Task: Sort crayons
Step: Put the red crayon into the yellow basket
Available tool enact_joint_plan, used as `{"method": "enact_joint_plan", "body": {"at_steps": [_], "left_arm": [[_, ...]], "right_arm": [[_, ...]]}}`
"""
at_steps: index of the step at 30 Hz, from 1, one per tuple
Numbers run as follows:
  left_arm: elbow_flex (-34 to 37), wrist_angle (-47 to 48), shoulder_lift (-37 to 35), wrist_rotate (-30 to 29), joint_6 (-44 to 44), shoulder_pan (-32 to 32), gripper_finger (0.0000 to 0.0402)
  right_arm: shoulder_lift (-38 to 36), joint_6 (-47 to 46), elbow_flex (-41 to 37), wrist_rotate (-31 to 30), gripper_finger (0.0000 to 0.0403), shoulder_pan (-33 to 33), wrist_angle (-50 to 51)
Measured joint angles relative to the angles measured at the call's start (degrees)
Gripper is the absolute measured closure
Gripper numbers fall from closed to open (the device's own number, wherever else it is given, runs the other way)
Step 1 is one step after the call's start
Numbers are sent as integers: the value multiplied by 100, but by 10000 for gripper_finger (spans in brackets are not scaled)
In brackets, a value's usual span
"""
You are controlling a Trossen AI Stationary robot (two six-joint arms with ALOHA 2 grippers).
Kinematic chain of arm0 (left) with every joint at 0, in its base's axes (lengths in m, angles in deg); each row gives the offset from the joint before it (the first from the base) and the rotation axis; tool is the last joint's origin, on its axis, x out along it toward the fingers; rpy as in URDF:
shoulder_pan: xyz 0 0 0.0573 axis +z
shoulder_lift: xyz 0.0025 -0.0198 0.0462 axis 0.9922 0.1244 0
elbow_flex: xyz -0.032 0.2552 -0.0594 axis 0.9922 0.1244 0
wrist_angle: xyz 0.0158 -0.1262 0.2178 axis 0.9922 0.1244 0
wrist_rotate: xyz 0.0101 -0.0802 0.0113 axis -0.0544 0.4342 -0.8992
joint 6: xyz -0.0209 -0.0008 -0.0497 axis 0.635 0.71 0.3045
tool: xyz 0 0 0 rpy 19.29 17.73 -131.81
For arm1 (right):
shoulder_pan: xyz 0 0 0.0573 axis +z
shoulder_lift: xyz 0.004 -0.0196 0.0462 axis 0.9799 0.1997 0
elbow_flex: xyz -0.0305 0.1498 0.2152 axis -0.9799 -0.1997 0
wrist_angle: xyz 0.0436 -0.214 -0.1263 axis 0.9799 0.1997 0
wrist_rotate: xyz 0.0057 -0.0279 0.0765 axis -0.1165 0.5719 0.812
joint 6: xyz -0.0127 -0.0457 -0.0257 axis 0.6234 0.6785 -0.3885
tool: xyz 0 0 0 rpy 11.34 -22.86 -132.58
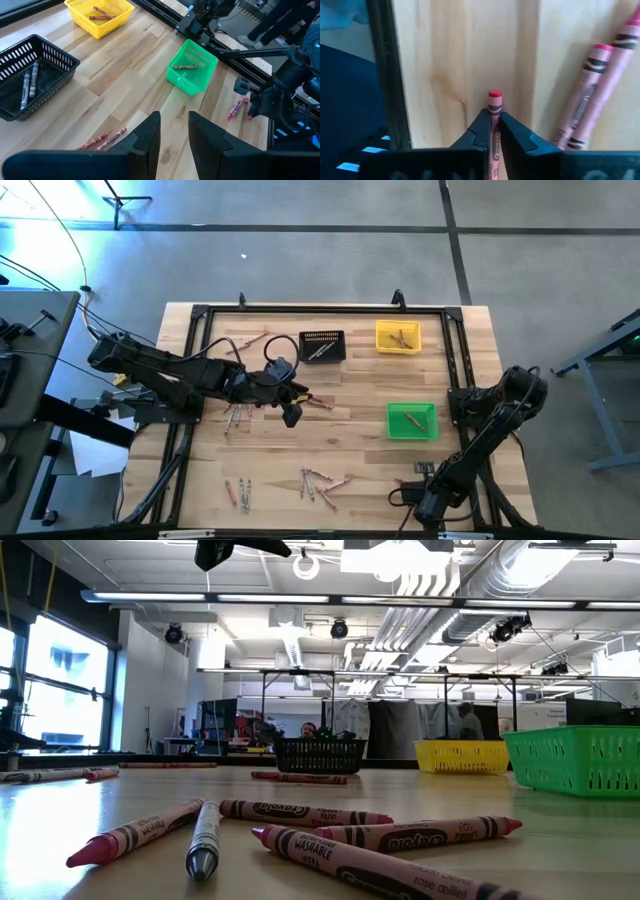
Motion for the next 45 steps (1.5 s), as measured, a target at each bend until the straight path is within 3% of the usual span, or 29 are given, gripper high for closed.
{"method": "enact_joint_plan", "body": {"at_steps": [7,13,18,23,26,29,37,45], "left_arm": [[0,-3,0,-7,2,0,316],[0,-7,0,-9,5,0,316],[0,-7,0,-10,2,7,316],[0,-7,0,-9,5,67,316],[0,-15,0,-11,1,157,316],[0,-12,0,-11,-3,300,316],[0,-51,0,-247,-664,1093,316],[0,-501,0,-321,-1513,2211,316]], "right_arm": [[-172,-1,-23,60,396,6,-175],[-885,-13,-14,-376,398,10,-3],[-1753,46,-11,-1258,397,-126,533],[-2624,693,-11,-2821,397,-662,1288],[-3066,1238,-11,-3513,397,-1302,1640],[-3390,1846,-9,-3756,397,-2225,1805],[-3593,3905,-9,-3105,397,-5156,1500],[-3351,4364,-9,-2443,397,-7653,736]]}}
